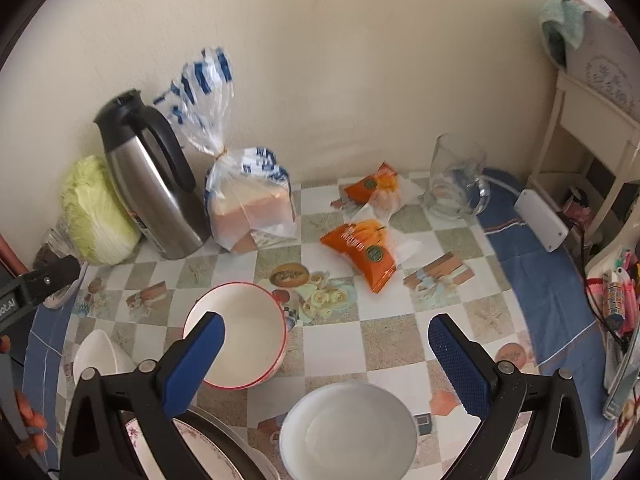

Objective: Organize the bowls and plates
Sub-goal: 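Move the left tool to the rim of the red-rimmed white bowl, then close the left gripper on the red-rimmed bowl rim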

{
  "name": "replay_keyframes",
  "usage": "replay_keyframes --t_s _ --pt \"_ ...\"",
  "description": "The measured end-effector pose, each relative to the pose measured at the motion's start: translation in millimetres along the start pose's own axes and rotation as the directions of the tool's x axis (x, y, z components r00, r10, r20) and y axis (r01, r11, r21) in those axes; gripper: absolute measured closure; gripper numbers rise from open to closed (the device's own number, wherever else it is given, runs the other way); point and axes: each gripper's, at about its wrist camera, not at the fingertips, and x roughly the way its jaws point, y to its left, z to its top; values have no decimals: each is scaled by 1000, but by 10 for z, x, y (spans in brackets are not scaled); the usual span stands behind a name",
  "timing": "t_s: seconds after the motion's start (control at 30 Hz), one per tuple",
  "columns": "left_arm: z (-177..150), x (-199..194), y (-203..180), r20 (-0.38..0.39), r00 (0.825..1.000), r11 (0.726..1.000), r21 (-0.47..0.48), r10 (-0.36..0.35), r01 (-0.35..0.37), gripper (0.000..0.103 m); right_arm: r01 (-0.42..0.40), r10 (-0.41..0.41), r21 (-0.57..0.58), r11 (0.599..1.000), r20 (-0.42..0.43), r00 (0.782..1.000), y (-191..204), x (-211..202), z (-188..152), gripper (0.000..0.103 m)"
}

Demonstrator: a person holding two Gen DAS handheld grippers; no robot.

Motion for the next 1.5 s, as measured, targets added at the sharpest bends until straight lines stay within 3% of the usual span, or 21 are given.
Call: replay_keyframes --t_s 0.13,0.27,0.43,0.5,0.63,0.8,1.07,1.1,1.17,1.2,1.27,1.4,1.5 --pt "-36 208 -119 -77 996 999 -2 -36 36 9 -1 2 10 1000 -52 999 34 180 0 0" --pt "-123 439 -208 -126 992 1000 16 -19 21 9 -41 41 7 999 -78 996 48 328 -30 0" --pt "-200 688 -220 -192 981 1000 -16 -25 23 9 -15 12 -18 1000 -131 991 87 539 -77 0" --pt "-220 763 -239 -206 978 1000 -16 -25 22 9 -35 31 -24 999 -138 990 105 604 -101 0" --pt "-248 889 -280 -233 973 1000 12 8 -5 9 7 -14 -42 999 -177 984 140 750 -114 0" --pt "-304 1045 -309 -267 964 1000 20 14 -9 9 -50 48 -6 999 -210 977 106 877 -178 0" --pt "-413 1260 -358 -318 948 1000 2 -8 9 10 12 -13 -8 1000 -231 973 92 1025 -253 0" --pt "-423 1282 -361 -323 946 1000 1 -9 10 12 12 -14 -7 1000 -231 973 91 1041 -261 2" --pt "-446 1327 -376 -334 942 1000 2 -12 13 27 12 -17 -20 1000 -236 972 112 1068 -267 10" --pt "-457 1348 -381 -340 940 1000 2 -12 13 31 5 -13 -34 999 -231 973 124 1081 -272 16" --pt "-483 1389 -381 -351 936 1000 -4 -18 18 40 -1 -8 -40 999 -234 972 150 1110 -292 19" --pt "-539 1494 -367 -379 925 1000 -20 -20 14 46 -10 -2 -49 999 -239 971 191 1151 -325 37" --pt "-572 1538 -349 -386 922 999 -31 -32 22 50 -25 10 -58 998 -240 971 219 1167 -340 40"
